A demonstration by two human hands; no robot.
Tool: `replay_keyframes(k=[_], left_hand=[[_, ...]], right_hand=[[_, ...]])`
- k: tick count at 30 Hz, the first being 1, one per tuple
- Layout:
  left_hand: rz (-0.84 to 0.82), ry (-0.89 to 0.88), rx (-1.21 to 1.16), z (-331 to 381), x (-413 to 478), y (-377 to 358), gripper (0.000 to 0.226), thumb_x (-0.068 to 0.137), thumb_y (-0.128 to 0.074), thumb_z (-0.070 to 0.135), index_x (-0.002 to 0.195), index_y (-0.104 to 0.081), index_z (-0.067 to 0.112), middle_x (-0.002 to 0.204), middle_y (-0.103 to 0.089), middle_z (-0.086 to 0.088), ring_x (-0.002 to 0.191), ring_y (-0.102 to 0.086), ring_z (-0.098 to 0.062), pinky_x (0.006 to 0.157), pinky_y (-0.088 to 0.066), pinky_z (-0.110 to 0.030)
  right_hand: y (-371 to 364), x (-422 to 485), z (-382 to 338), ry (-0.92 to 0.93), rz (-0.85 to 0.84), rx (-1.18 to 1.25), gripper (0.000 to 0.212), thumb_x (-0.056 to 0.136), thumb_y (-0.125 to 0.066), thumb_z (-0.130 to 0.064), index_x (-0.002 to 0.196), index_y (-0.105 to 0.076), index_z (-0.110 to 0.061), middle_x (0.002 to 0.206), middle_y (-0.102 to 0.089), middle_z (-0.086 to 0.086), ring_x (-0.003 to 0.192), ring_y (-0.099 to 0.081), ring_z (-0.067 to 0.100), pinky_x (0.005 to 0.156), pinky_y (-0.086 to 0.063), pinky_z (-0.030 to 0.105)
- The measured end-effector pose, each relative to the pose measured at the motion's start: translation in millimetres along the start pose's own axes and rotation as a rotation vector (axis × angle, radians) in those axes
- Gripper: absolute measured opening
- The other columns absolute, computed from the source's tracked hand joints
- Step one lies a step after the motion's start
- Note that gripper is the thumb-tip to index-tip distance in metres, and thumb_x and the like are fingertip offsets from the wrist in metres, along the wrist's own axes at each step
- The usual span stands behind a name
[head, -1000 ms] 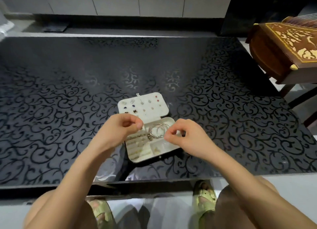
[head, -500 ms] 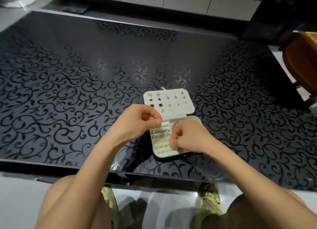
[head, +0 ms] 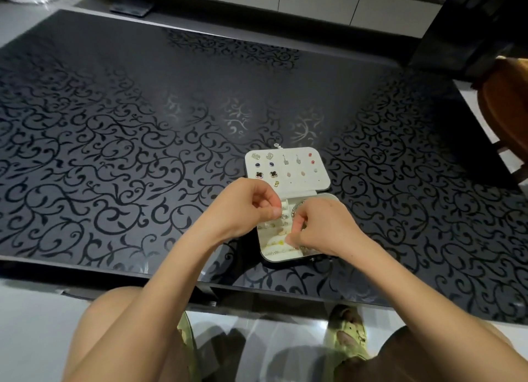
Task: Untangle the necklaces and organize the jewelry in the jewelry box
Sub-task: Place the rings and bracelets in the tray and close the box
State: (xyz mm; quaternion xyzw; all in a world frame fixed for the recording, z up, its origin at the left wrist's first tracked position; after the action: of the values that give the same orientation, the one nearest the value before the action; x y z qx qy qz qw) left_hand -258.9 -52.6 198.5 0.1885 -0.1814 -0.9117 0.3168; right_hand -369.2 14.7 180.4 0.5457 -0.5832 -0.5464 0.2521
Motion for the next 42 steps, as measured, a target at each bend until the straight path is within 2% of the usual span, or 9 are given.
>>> replay_keyframes(k=[7,10,13,17,20,27,34,37,42], left_hand=[[-0.014,0.018,0.034,-3,3,-7,0.007,0.081,-0.072,0.014,0.078,-0.068,0.017,0.067,-0.060,0.006,0.062,-0.054,-0.005,0.070,-0.048,-0.018],[-0.016,0.020,0.049,-3,3,-10,0.007,0.081,-0.073,0.014,0.077,-0.068,0.018,0.066,-0.059,0.008,0.062,-0.053,-0.005,0.067,-0.046,-0.015],[-0.042,0.025,0.065,-4,5,-17,0.010,0.080,-0.073,0.014,0.076,-0.066,0.020,0.066,-0.057,0.009,0.062,-0.052,-0.004,0.065,-0.044,-0.011],[-0.091,0.036,0.149,-7,5,-31,0.009,0.082,-0.070,0.012,0.078,-0.066,0.019,0.071,-0.060,0.009,0.066,-0.054,-0.003,0.062,-0.044,-0.008],[-0.120,0.018,0.210,-6,5,-39,0.012,0.082,-0.069,0.012,0.077,-0.065,0.022,0.073,-0.063,0.010,0.067,-0.055,-0.002,0.062,-0.043,-0.007],[-0.130,0.005,0.283,-7,11,-50,0.022,0.080,-0.071,0.014,0.075,-0.056,0.029,0.082,-0.068,0.006,0.072,-0.059,-0.008,0.078,-0.052,-0.030],[-0.108,-0.023,0.385,-3,14,-54,0.023,0.080,-0.071,0.018,0.072,-0.052,0.029,0.079,-0.066,0.010,0.070,-0.055,0.000,0.069,-0.040,-0.015],[-0.086,-0.058,0.476,2,13,-55,0.019,0.080,-0.069,0.021,0.074,-0.052,0.028,0.081,-0.066,0.010,0.078,-0.057,-0.004,0.076,-0.038,-0.018],[-0.039,-0.114,0.583,9,11,-54,0.015,0.080,-0.066,0.024,0.075,-0.052,0.028,0.073,-0.059,0.012,0.075,-0.053,-0.006,0.072,-0.032,-0.021]], right_hand=[[-4,-3,9,-0.017,-0.016,0.143,0.017,0.074,-0.074,-0.034,0.067,-0.065,-0.021,0.058,-0.050,-0.013,0.059,-0.046,0.004,0.059,-0.033,0.020],[-4,-6,22,-0.058,-0.029,0.306,0.019,0.072,-0.076,-0.037,0.065,-0.067,-0.022,0.057,-0.057,-0.010,0.055,-0.049,0.004,0.059,-0.039,0.021],[4,-12,40,-0.087,0.064,0.379,0.018,0.074,-0.075,-0.038,0.069,-0.070,-0.021,0.074,-0.068,0.000,0.067,-0.057,0.012,0.066,-0.047,0.027],[10,-24,50,-0.083,0.092,0.489,0.017,0.077,-0.074,-0.034,0.072,-0.070,-0.018,0.066,-0.062,0.003,0.048,-0.042,0.001,0.054,-0.034,0.016],[11,-27,49,-0.076,0.094,0.518,0.014,0.077,-0.074,-0.032,0.073,-0.071,-0.019,0.063,-0.057,-0.007,0.046,-0.043,-0.003,0.053,-0.031,0.015],[13,-30,48,-0.059,0.112,0.503,0.012,0.078,-0.071,-0.034,0.075,-0.070,-0.022,0.065,-0.057,-0.010,0.050,-0.045,-0.009,0.054,-0.029,0.017],[14,-31,49,-0.062,0.119,0.493,0.012,0.077,-0.071,-0.035,0.074,-0.071,-0.023,0.062,-0.054,-0.013,0.053,-0.046,-0.009,0.056,-0.028,0.017],[14,-31,50,-0.065,0.122,0.490,0.011,0.077,-0.071,-0.035,0.074,-0.071,-0.025,0.062,-0.054,-0.013,0.053,-0.045,-0.007,0.056,-0.028,0.017],[15,-32,51,-0.065,0.129,0.493,0.012,0.077,-0.071,-0.036,0.074,-0.070,-0.025,0.061,-0.053,-0.013,0.052,-0.043,-0.002,0.057,-0.029,0.017]])
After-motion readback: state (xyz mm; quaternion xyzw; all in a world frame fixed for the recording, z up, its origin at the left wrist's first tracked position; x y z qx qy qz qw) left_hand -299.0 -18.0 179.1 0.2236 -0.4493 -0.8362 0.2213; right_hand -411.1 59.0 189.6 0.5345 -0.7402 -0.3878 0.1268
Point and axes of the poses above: each hand's wrist, its own x-axis towards the middle knuckle, its own y-axis out of the back of the hand, z = x × y, the point moved 7 cm from there along x, towards the middle knuckle
